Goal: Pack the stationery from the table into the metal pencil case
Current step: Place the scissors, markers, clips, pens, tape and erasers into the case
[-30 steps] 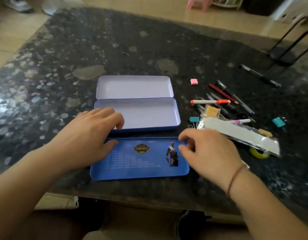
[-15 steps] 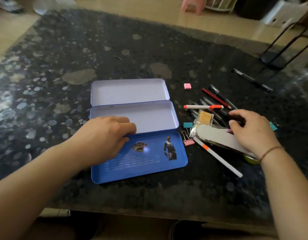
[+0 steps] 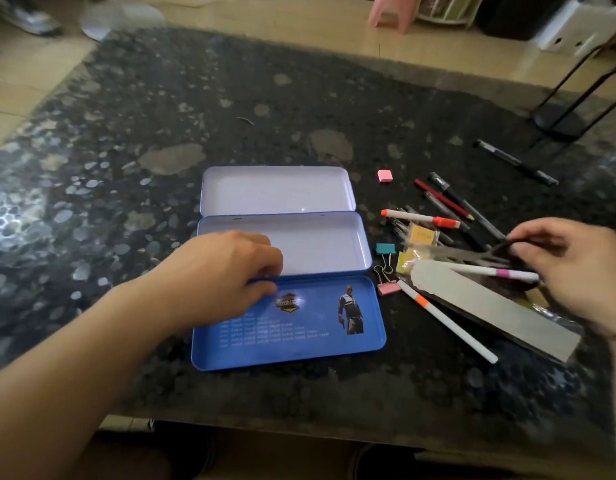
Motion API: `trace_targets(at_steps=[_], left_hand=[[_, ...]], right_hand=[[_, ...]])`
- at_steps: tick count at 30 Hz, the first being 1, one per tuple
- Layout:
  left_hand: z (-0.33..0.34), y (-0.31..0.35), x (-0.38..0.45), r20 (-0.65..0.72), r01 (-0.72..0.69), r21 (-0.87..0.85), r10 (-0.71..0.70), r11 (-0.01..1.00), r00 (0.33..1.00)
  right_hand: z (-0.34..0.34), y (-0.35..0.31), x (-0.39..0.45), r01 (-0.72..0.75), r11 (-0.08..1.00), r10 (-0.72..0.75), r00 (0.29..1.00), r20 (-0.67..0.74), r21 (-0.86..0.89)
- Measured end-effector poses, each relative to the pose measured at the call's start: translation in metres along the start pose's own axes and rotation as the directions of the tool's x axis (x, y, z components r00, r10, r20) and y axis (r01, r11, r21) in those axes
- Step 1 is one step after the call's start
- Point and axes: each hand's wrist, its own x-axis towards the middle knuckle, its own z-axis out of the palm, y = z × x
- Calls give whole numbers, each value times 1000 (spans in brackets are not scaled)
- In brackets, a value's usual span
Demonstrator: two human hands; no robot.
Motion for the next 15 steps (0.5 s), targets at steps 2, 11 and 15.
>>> trace_targets(at_steps=[2,11,15], left_hand=[[-9,-1,1,-63,48,-88,-54,995,997],[-19,53,21,-220,13,-767,-282,642,934],[-20,67,26,-266,-89,-878,-324,470,908]], right_hand=[[-15,20,5,45,991,-35,996,-78,129],[38,-95,-32,59,598,73,989,-127,800],[76,-157,-65,181,542,-132,983,-129,821]])
